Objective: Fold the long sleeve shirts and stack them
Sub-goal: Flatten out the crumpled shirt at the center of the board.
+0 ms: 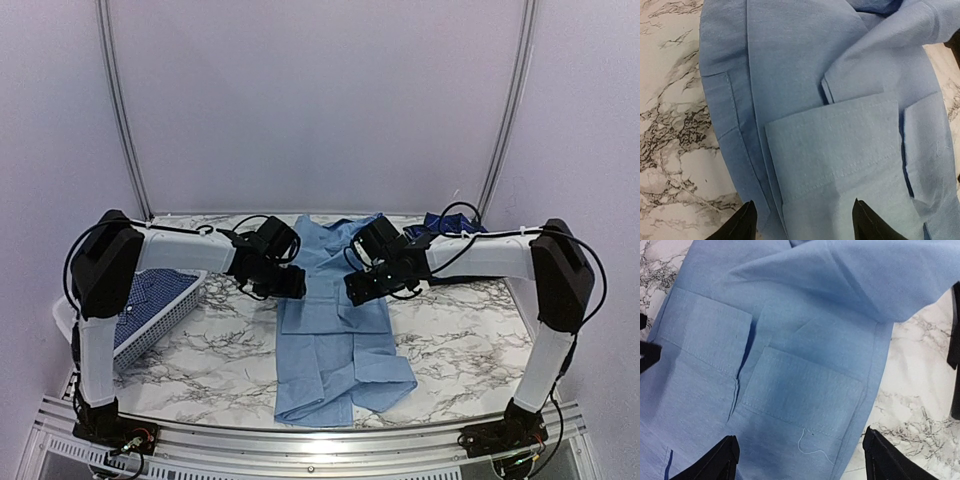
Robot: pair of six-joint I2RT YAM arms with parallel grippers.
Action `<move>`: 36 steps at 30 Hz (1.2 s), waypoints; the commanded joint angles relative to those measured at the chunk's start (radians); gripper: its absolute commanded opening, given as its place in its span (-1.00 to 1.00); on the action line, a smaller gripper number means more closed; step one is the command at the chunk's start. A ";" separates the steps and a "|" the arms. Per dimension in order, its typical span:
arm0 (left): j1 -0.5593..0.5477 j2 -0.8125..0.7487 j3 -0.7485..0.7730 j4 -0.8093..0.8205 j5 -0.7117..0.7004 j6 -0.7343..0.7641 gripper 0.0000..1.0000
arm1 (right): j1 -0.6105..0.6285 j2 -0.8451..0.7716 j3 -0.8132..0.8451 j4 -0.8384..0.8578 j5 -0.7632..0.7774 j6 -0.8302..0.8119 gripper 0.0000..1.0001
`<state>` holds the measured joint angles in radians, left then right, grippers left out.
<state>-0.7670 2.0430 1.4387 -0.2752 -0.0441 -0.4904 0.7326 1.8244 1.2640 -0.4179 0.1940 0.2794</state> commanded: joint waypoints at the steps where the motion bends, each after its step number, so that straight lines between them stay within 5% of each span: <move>1: 0.028 0.067 0.095 -0.015 0.000 0.015 0.36 | 0.015 -0.031 -0.031 0.046 0.016 0.050 0.65; 8: 0.034 0.122 0.157 -0.014 0.041 0.026 -0.05 | 0.014 -0.002 -0.051 0.075 0.025 0.061 0.65; 23: 0.005 0.000 0.065 -0.010 0.028 0.012 0.15 | 0.005 0.181 0.060 0.068 0.061 0.069 0.77; 26: -0.013 0.008 0.072 -0.011 0.031 0.011 0.19 | 0.005 0.189 0.054 0.062 0.071 0.082 0.55; 33: -0.050 0.056 0.122 -0.012 0.041 0.004 0.19 | 0.006 0.148 0.043 0.051 0.099 0.099 -0.40; 36: -0.065 0.083 0.160 -0.012 0.033 0.010 0.20 | 0.006 0.125 0.041 0.045 0.106 0.103 -0.64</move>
<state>-0.8181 2.0964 1.5360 -0.2760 -0.0086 -0.4866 0.7414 1.9976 1.2884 -0.3531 0.2630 0.3676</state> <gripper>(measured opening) 0.597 0.248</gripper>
